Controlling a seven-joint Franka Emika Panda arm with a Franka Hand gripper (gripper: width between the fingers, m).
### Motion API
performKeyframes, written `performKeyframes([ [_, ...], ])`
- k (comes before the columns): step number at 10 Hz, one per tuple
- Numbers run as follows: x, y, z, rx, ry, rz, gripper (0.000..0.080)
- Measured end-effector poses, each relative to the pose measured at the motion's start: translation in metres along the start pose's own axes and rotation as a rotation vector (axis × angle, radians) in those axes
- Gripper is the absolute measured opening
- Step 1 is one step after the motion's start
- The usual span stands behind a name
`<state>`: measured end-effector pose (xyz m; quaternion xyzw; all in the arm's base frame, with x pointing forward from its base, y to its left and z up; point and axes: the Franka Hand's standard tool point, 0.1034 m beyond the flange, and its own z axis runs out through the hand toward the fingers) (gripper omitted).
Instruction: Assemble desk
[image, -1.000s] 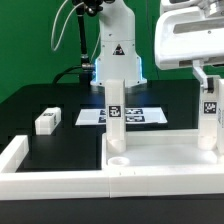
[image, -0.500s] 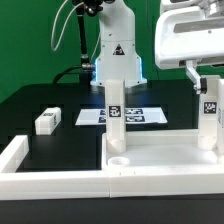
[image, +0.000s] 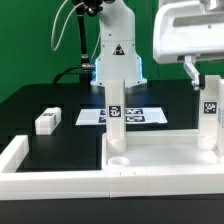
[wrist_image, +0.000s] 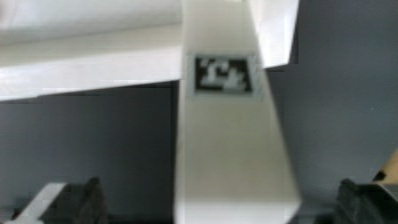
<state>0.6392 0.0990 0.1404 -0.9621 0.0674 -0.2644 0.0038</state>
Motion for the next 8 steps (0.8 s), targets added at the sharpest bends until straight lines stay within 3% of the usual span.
performKeyframes([
  [1, -0.003, 0.004, 0.003, -0.013, -0.061, 0.006, 0.0648],
  [3, 0.006, -0.005, -0.001, -0.015, -0.165, 0.039, 0.0648],
  [5, 0.026, -0.014, -0.005, 0.006, -0.221, 0.097, 0.0648],
  [7, 0.027, -0.009, -0.01, 0.022, -0.394, 0.135, 0.0648],
  [8, 0.028, -0.002, -0.008, 0.013, -0.436, 0.147, 0.0648],
])
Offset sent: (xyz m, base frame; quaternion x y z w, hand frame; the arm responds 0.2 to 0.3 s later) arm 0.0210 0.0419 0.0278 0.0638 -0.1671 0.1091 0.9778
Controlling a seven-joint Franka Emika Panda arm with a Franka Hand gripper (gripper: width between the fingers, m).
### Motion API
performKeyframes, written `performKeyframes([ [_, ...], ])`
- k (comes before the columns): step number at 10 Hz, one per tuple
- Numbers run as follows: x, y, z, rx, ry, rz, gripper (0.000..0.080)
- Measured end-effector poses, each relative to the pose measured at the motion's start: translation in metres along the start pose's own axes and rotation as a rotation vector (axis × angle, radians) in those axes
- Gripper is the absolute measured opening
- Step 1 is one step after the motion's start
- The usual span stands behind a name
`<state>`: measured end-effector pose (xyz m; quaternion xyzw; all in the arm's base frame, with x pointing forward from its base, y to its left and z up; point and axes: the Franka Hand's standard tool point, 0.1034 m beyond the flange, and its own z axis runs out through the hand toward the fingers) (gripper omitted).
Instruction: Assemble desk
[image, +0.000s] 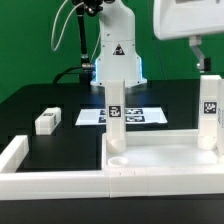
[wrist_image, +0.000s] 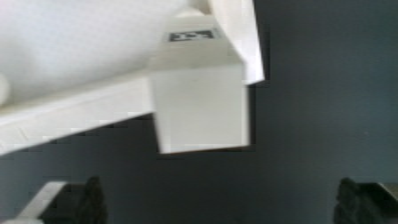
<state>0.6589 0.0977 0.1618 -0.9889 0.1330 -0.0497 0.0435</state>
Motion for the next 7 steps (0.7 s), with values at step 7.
performKeyframes([
  [7, -0.005, 0.003, 0.026, -0.011, -0.019, 0.026, 0.0648],
])
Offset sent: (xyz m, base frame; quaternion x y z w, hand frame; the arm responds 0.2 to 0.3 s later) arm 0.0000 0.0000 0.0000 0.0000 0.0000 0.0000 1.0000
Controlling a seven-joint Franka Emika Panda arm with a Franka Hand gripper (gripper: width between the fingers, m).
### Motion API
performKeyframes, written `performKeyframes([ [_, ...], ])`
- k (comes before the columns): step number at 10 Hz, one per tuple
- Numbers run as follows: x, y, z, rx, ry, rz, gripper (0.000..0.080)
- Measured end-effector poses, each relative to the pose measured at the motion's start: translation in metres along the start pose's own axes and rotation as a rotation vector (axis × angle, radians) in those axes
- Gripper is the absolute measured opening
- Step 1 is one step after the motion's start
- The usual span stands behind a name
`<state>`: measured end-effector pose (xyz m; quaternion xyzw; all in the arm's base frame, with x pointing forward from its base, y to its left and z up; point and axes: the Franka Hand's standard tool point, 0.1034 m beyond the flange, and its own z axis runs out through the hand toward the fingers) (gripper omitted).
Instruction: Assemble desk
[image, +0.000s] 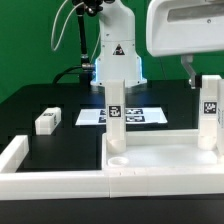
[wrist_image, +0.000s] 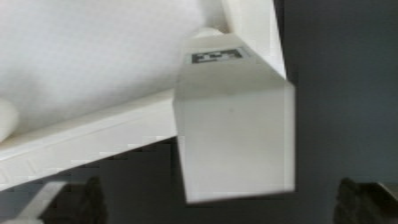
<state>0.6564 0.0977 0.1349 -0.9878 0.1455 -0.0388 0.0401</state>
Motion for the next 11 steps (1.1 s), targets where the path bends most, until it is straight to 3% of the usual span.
performKeyframes([
  [3, -0.0038, -0.0019, 0.0112, -0.016, -0.004, 0.034, 0.0648],
  [5, -0.004, -0.0011, 0.0118, -0.017, -0.004, 0.074, 0.0415],
  [6, -0.0041, -0.0012, 0.0119, -0.016, -0.004, 0.137, 0.0415],
  [7, -0.004, -0.0002, 0.0121, -0.017, -0.003, 0.227, 0.0288],
  [9, -0.0038, 0.0019, 0.0123, -0.02, -0.002, 0.345, 0.0288],
  [11, -0.0057, 0.0047, 0.0132, -0.031, 0.004, 0.654, 0.0288],
])
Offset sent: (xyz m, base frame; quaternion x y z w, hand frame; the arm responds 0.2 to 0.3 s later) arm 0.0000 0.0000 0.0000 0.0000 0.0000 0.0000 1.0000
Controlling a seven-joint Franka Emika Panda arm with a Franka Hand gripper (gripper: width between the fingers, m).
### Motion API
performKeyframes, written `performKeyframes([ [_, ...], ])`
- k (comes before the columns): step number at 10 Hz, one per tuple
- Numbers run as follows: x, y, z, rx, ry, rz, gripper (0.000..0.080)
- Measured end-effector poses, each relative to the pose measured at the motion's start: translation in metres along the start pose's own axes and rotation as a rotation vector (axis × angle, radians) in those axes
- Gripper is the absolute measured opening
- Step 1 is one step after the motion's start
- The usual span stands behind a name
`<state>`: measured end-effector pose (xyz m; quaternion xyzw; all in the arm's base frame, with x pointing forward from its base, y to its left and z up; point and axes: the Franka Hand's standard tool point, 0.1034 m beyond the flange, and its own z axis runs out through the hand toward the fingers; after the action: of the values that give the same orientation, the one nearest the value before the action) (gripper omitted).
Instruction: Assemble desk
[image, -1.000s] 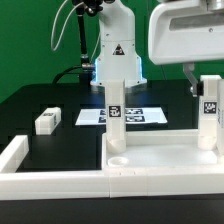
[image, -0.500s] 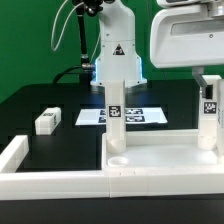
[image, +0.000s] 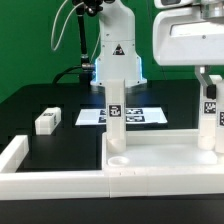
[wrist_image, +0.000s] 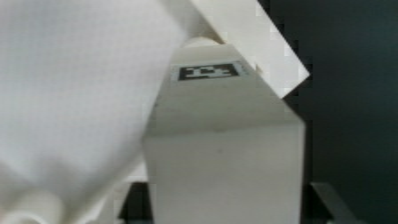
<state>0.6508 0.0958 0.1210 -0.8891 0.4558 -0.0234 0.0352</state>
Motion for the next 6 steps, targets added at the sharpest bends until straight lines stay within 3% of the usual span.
performKeyframes([
  [1, 0.001, 0.001, 0.0, -0.003, 0.004, 0.114, 0.0288],
  [5, -0.007, 0.012, 0.001, 0.085, 0.0, 0.654, 0.0294],
  [6, -0.008, 0.012, 0.001, 0.085, -0.001, 0.672, 0.0294],
])
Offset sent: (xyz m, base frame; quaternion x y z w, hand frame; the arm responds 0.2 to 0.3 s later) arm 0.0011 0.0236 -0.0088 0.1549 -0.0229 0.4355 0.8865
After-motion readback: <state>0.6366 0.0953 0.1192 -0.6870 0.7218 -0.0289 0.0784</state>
